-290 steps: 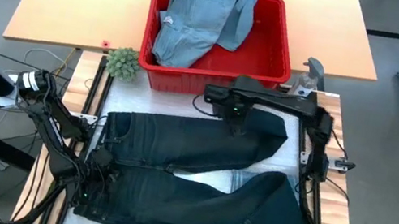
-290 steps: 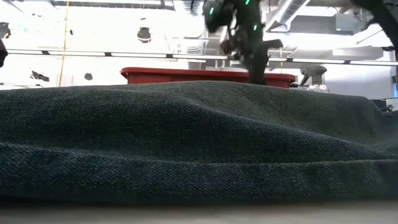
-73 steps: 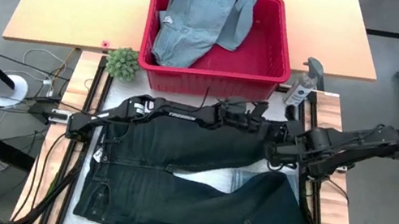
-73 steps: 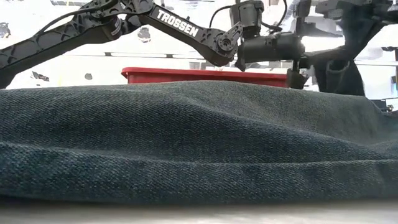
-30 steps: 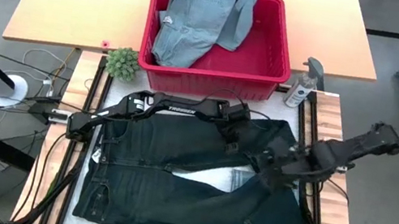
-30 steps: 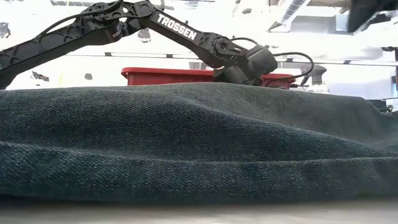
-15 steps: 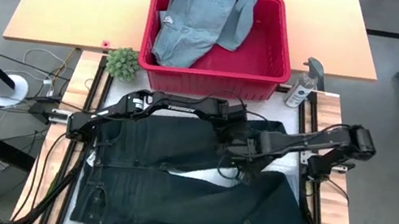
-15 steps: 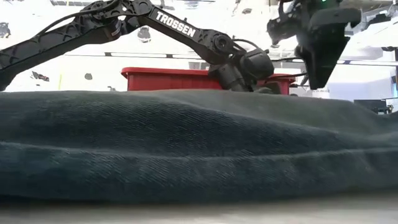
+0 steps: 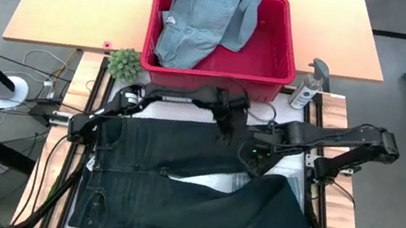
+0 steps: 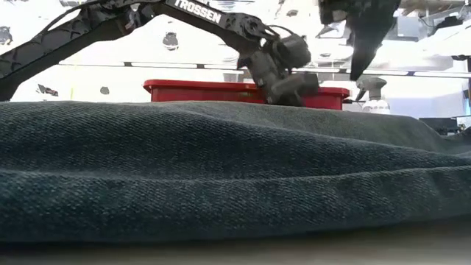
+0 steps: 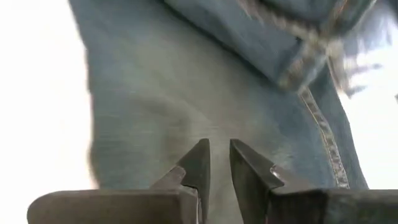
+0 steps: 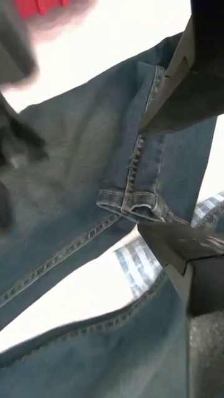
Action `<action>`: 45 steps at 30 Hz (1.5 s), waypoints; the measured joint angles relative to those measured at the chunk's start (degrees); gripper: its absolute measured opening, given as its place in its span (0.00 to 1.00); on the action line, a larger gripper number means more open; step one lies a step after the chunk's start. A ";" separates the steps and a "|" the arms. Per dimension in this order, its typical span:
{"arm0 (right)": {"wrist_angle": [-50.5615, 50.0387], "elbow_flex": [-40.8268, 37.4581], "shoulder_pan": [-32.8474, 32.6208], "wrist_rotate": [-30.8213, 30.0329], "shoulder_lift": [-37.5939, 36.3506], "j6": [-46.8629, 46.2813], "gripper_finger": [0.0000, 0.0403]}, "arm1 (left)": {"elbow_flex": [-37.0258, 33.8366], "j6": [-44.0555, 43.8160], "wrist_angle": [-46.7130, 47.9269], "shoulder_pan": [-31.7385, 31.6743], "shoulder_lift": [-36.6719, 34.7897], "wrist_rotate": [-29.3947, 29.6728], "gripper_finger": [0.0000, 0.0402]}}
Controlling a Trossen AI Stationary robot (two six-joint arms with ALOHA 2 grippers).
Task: Fold Laundry from Bin
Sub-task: Fold the blue denim pants
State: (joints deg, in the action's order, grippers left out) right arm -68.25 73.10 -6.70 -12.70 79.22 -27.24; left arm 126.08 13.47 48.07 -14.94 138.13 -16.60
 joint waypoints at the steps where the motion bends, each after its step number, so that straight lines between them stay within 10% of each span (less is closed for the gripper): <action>1: -0.07 0.00 -0.18 -0.05 -0.77 -0.61 0.65 | 0.00 0.06 0.11 -0.49 -1.17 -0.24 0.12; 8: -1.61 0.00 -3.87 -2.56 -6.30 -7.32 0.66 | 0.04 0.41 16.87 -4.20 -11.75 -12.12 0.10; 13: -5.49 0.00 -7.48 -5.51 -8.34 -13.10 0.66 | -5.24 -1.45 25.29 -1.95 -22.76 1.02 0.01; 28: -8.47 0.00 -16.82 -15.82 -8.15 -25.61 0.66 | -76.39 -38.54 -3.97 0.25 -67.55 15.34 0.00; 45: 0.36 -0.02 -11.52 -14.39 2.42 -15.79 0.66 | -95.44 -49.54 -16.54 2.92 -67.22 18.72 0.00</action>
State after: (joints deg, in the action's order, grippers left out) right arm -67.89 73.08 -18.22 -27.09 81.64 -43.03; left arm 30.64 -36.07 31.53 -12.02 70.91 2.12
